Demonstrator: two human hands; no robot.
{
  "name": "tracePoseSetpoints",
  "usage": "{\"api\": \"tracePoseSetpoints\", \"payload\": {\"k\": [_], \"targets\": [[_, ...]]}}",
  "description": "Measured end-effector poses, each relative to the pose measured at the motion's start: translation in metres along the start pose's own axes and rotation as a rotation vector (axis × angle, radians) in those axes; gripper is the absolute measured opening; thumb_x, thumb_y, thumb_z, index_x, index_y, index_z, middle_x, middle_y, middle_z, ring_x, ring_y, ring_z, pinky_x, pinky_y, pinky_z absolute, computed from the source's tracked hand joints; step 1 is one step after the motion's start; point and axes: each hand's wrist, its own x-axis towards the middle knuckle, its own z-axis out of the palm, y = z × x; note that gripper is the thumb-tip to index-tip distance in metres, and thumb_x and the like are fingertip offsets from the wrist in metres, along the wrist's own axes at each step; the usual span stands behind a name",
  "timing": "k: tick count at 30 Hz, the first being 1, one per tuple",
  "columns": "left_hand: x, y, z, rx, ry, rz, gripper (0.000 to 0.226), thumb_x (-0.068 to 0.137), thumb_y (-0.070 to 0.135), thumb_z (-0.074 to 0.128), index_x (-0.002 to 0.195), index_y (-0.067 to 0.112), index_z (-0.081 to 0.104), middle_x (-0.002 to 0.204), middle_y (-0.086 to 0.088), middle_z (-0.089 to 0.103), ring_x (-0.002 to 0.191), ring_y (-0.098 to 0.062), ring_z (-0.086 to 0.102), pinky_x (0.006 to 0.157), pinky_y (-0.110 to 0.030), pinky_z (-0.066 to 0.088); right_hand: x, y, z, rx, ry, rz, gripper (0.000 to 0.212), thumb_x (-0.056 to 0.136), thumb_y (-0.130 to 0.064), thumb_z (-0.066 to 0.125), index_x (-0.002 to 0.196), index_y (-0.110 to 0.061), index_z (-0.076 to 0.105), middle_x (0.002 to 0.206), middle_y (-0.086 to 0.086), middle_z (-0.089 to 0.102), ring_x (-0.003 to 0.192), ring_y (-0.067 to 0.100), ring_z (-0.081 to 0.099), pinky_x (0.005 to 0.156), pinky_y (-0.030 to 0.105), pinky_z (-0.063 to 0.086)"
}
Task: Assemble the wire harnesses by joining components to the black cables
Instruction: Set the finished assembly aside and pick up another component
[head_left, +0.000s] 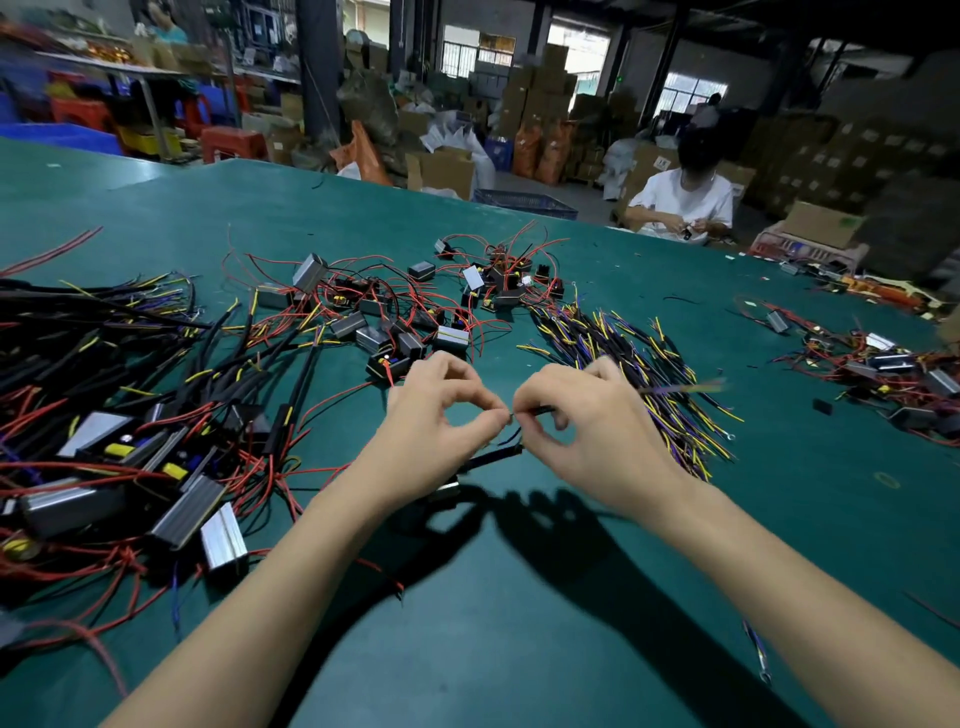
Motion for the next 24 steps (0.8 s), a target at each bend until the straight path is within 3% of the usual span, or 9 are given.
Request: {"api": "tracePoseSetpoints", "payload": {"k": [2,5,7,9,11,13,16,20,24], "targets": [[0.002,0.001,-0.004,-0.114,-0.086,-0.131,0.017,0.085,0.021,0.069,0.069,0.027,0.066,0.097,0.006,0.051,0.100,-0.007,0.047,0.098,-0.032,0.032,0.000,0.001,-0.001,-0.399,0.119,-0.309,0.014,0.086,-0.010,0.059,0.072,-0.015,0.059,0.066,-0.001,0.056,0.060,0.019,0.048,0.062,0.035,0.040],[0.004,0.002,-0.010,-0.375,-0.247,-0.315,0.014,0.085,0.016,0.065,0.073,0.017,0.071,0.101,0.003,0.060,0.096,-0.004,0.056,0.092,-0.027,0.038,0.001,0.002,-0.001,-0.551,0.252,-0.463,0.022,0.092,-0.008,0.054,0.071,-0.013,0.059,0.062,0.001,0.051,0.056,0.023,0.044,0.062,0.034,0.032],[0.002,0.002,-0.010,-0.397,-0.250,-0.326,0.016,0.085,0.016,0.065,0.071,0.021,0.071,0.093,0.011,0.067,0.091,0.001,0.059,0.089,-0.024,0.037,0.001,0.000,0.001,-0.544,0.227,-0.428,0.018,0.090,-0.007,0.054,0.074,-0.014,0.057,0.064,0.001,0.051,0.058,0.023,0.045,0.067,0.035,0.030],[0.002,0.001,-0.007,-0.264,-0.143,-0.241,0.019,0.085,0.019,0.068,0.068,0.028,0.066,0.088,0.012,0.063,0.093,-0.001,0.058,0.093,-0.026,0.035,-0.001,0.000,0.003,-0.451,0.110,-0.323,0.009,0.087,-0.012,0.058,0.079,-0.015,0.059,0.070,-0.001,0.057,0.064,0.022,0.051,0.072,0.037,0.030],[0.001,0.001,-0.003,-0.068,-0.032,-0.117,0.022,0.084,0.024,0.070,0.067,0.036,0.062,0.092,0.012,0.057,0.102,-0.006,0.053,0.098,-0.031,0.028,-0.003,-0.003,-0.002,-0.242,-0.023,-0.116,0.004,0.085,-0.020,0.062,0.084,-0.017,0.064,0.079,-0.006,0.062,0.072,0.013,0.052,0.076,0.036,0.029],[-0.002,0.002,0.001,0.076,0.054,0.006,0.022,0.083,0.027,0.070,0.068,0.039,0.060,0.094,0.012,0.054,0.105,-0.004,0.048,0.091,-0.026,0.019,-0.003,-0.006,-0.007,0.027,-0.091,0.126,0.005,0.088,-0.027,0.063,0.086,-0.023,0.064,0.083,-0.013,0.065,0.072,0.001,0.047,0.080,0.035,0.027],[-0.004,0.002,0.004,0.158,0.096,0.136,0.018,0.083,0.027,0.071,0.073,0.038,0.060,0.095,0.011,0.052,0.105,-0.003,0.046,0.091,-0.026,0.014,0.002,-0.005,-0.011,0.289,-0.152,0.385,0.010,0.088,-0.028,0.066,0.079,-0.031,0.063,0.073,-0.021,0.063,0.071,-0.001,0.054,0.091,0.040,0.033],[-0.005,-0.001,0.005,0.236,0.107,0.194,0.010,0.084,0.029,0.070,0.077,0.033,0.063,0.094,0.011,0.052,0.104,-0.004,0.045,0.095,-0.034,0.015,0.007,-0.006,-0.015,0.313,-0.246,0.443,0.014,0.086,-0.027,0.068,0.074,-0.032,0.061,0.068,-0.023,0.059,0.064,0.000,0.052,0.096,0.048,0.038],[-0.006,-0.002,0.007,0.283,0.080,0.196,0.007,0.085,0.034,0.068,0.078,0.030,0.067,0.096,0.013,0.051,0.107,-0.003,0.041,0.096,-0.035,0.014,0.002,-0.006,-0.015,0.145,-0.289,0.293,0.010,0.090,-0.029,0.062,0.081,-0.025,0.061,0.083,-0.013,0.064,0.069,0.006,0.051,0.095,0.044,0.033]]}}
